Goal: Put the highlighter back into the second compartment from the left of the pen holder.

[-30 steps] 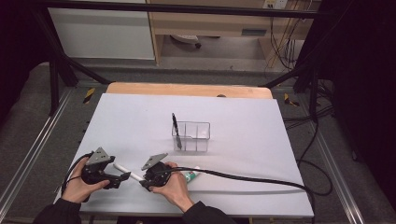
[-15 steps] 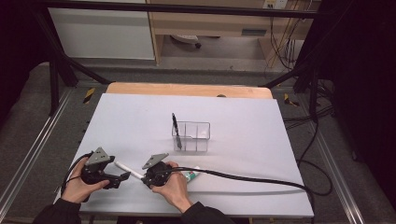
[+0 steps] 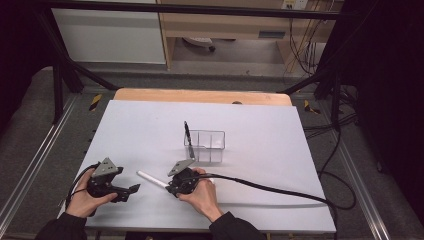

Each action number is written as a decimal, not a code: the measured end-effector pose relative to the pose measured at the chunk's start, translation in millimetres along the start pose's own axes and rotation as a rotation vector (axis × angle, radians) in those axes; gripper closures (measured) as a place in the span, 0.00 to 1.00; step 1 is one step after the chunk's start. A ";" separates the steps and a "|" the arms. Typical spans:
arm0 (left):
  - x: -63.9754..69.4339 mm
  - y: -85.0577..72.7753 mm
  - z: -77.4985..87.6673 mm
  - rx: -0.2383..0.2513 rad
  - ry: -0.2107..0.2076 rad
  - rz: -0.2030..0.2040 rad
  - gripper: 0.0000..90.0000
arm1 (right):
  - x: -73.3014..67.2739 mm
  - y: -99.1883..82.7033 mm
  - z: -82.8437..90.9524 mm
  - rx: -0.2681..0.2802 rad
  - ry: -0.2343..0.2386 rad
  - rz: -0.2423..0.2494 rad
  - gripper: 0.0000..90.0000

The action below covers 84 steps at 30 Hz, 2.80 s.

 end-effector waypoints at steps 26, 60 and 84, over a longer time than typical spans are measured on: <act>0.1 -0.7 -1.3 -0.006 -0.003 -0.002 0.09 | 6.2 23.9 -13.1 -0.029 -0.023 0.020 0.75; 20.9 11.4 -2.0 -0.007 -0.010 -0.134 0.06 | 19.3 7.9 34.6 -0.043 0.004 0.078 0.88; 67.7 57.7 -5.5 -0.024 0.062 -0.519 0.07 | 29.0 -18.5 80.5 -0.116 0.042 0.125 0.88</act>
Point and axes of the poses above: each handheld gripper's, and its own axes: z roughly backward along the jaws, y roughly out of its top, x roughly to its right, the point moved 4 cm from there along -z, roughly forward along the jaws, and after that the axes turned 14 degrees about -x, right-handed, at the moved point
